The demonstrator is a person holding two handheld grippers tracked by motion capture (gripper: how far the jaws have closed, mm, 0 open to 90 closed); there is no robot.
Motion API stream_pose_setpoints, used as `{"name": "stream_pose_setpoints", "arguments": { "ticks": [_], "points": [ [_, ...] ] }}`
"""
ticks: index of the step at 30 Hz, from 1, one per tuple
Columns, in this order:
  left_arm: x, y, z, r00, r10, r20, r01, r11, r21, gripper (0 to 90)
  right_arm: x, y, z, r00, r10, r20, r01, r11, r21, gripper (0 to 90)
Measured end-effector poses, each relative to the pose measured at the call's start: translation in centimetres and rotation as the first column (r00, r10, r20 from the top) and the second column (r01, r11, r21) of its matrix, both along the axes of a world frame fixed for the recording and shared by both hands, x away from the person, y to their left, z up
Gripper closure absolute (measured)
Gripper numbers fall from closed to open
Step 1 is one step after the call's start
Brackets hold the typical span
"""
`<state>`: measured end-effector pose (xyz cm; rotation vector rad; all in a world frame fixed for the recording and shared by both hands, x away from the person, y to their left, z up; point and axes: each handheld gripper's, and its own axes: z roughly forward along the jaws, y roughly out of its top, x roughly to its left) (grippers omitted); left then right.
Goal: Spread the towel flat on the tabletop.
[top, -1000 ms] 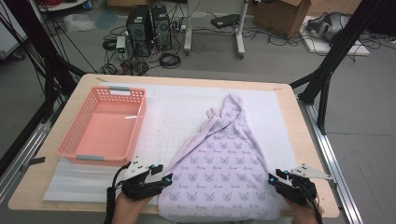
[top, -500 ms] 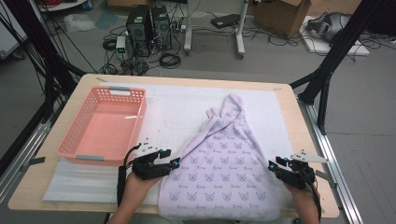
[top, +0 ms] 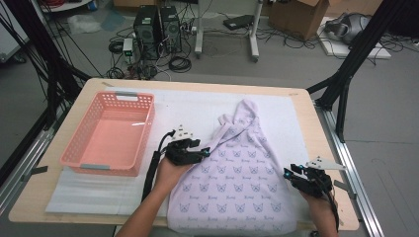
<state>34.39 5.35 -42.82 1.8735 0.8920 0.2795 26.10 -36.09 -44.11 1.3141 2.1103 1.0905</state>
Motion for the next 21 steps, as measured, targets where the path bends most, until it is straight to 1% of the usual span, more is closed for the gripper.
{"name": "stream_pose_setpoints", "arguments": {
  "ticks": [1, 2, 3, 4, 5, 6, 7, 8, 9, 10, 11, 12, 13, 14, 15, 16, 18, 20, 21],
  "points": [
    [0.9, -1.0, 0.1, 0.9999, -0.013, 0.002, 0.013, 0.9995, 0.027, 46.0, 0.0, 0.0, 0.0, 1.0, 0.003, -0.004, -0.003, 1.0, 0.002, 61.8],
    [0.9, -1.0, 0.1, 0.9999, -0.013, 0.002, 0.013, 0.9995, 0.027, 46.0, 0.0, 0.1, -0.1, 1.0, 0.006, -0.004, -0.006, 1.0, 0.002, 61.8],
    [1.4, -1.4, 0.1, 0.9999, -0.016, -0.005, 0.016, 0.9991, 0.039, 46.0, 0.0, 0.1, -0.1, 1.0, 0.006, -0.004, -0.006, 1.0, 0.002, 61.8],
    [2.1, -2.2, 0.0, 1.0, -0.006, 0.0, 0.006, 0.999, 0.045, 46.1, 0.1, 0.3, -0.1, 0.9998, 0.018, -0.007, -0.018, 1.0, 0.002, 61.7],
    [2.1, -2.2, 0.0, 1.0, -0.006, 0.0, 0.006, 0.999, 0.045, 46.4, 0.1, 0.3, -0.1, 0.9998, 0.018, -0.007, -0.018, 1.0, 0.002, 61.7],
    [2.7, -2.9, -0.2, 0.9999, 0.004, -0.017, -0.003, 0.9986, 0.053, 46.5, 0.1, 0.5, -0.1, 0.9994, 0.033, -0.011, -0.033, 0.999, 0.002, 61.8],
    [2.7, -2.9, -0.2, 0.9999, 0.004, -0.017, -0.003, 0.9986, 0.053, 46.8, 0.1, 0.5, -0.1, 0.9992, 0.036, -0.014, -0.036, 0.999, 0.001, 61.8],
    [3.2, -3.3, -0.6, 0.9996, 0.012, -0.026, -0.01, 0.9989, 0.046, 48.2, 0.1, 0.6, -0.1, 0.9991, 0.039, -0.017, -0.039, 0.999, 0.001, 61.8],
    [3.2, -3.3, -0.6, 0.9996, 0.012, -0.026, -0.01, 0.9989, 0.046, 49.9, 0.0, 0.6, -0.1, 0.9991, 0.038, -0.019, -0.038, 0.999, 0.001, 61.8],
    [3.4, -3.3, -0.9, 0.999, 0.023, -0.039, -0.022, 0.999, 0.04, 52.7, 0.0, 0.6, -0.2, 0.999, 0.041, -0.017, -0.041, 0.999, -0.001, 61.8],
    [3.4, -3.3, -0.9, 0.999, 0.023, -0.039, -0.022, 0.999, 0.04, 59.1, 0.0, 0.6, -0.2, 0.999, 0.04, -0.018, -0.04, 0.999, 0.0, 61.8],
    [3.5, -3.3, -1.0, 0.9985, 0.022, -0.05, -0.02, 0.9993, 0.031, 68.5, 0.0, 0.6, -0.2, 0.999, 0.04, -0.018, -0.04, 0.999, 0.0, 61.8],
    [3.5, -3.3, -1.1, 0.9986, 0.016, -0.051, -0.014, 0.9995, 0.028, 76.2, 0.0, 0.4, -0.1, 0.9991, 0.039, -0.016, -0.039, 0.999, 0.001, 61.8],
    [3.5, -3.2, -1.1, 0.9987, 0.015, -0.048, -0.014, 0.9992, 0.039, 82.0, -0.1, 0.4, -0.2, 0.9992, 0.037, -0.015, -0.037, 0.999, 0.004, 61.8],
    [3.6, -3.0, -1.1, 0.9987, 0.014, -0.049, -0.012, 0.9992, 0.038, 82.0, -0.1, 0.4, -0.2, 0.9992, 0.037, -0.015, -0.037, 0.999, 0.004, 61.8],
    [3.6, -2.7, -1.0, 0.9984, 0.022, -0.052, -0.02, 0.9994, 0.026, 84.3, -0.1, 0.3, -0.1, 0.9993, 0.034, -0.018, -0.034, 0.999, 0.003, 61.8],
    [3.7, -1.8, -0.6, 0.9978, 0.048, -0.045, -0.048, 0.9988, 0.013, 85.3, -0.2, 0.0, -0.1, 0.9994, 0.03, -0.018, -0.03, 1.0, 0.006, 61.8],
    [3.7, -0.5, -0.1, 0.9945, 0.097, -0.042, -0.096, 0.9953, 0.01, 85.5, -0.3, 0.0, -0.1, 0.9995, 0.027, -0.018, -0.026, 1.0, 0.01, 61.8],
    [3.7, 0.1, 0.0, 0.9909, 0.128, -0.042, -0.128, 0.9918, 0.007, 85.5, -0.3, 0.0, -0.1, 0.9995, 0.027, -0.018, -0.026, 1.0, 0.01, 61.8]
  ]
}}
